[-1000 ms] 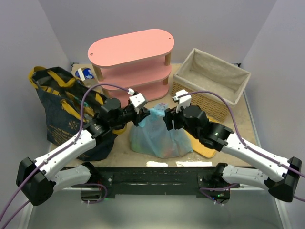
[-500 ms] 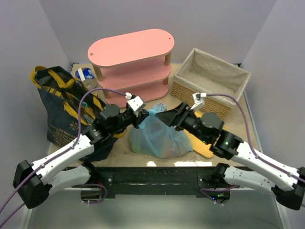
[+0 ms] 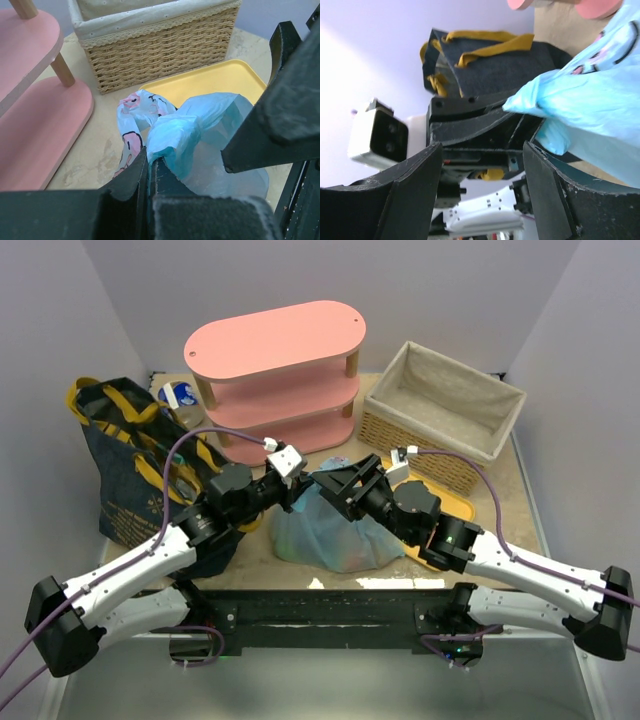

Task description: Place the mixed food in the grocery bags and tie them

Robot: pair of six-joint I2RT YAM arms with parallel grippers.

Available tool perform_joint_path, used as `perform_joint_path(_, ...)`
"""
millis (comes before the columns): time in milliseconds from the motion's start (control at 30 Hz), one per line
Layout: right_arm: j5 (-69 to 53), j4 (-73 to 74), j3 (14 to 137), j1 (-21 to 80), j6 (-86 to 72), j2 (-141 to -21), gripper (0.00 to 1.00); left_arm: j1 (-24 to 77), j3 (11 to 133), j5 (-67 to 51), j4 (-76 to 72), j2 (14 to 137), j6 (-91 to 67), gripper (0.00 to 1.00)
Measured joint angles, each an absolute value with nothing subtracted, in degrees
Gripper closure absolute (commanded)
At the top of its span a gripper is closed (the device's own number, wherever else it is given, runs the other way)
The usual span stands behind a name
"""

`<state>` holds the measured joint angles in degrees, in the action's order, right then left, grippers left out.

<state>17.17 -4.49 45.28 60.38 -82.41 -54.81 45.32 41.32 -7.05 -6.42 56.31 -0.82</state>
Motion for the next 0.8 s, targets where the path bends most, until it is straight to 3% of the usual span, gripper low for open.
perform_joint_path(800,27.6,-3.9,44.6,60.4,-86.6,-62.0,0.37,47.4,40.6,-6.1,-6.6,55.7,-0.8,1.0)
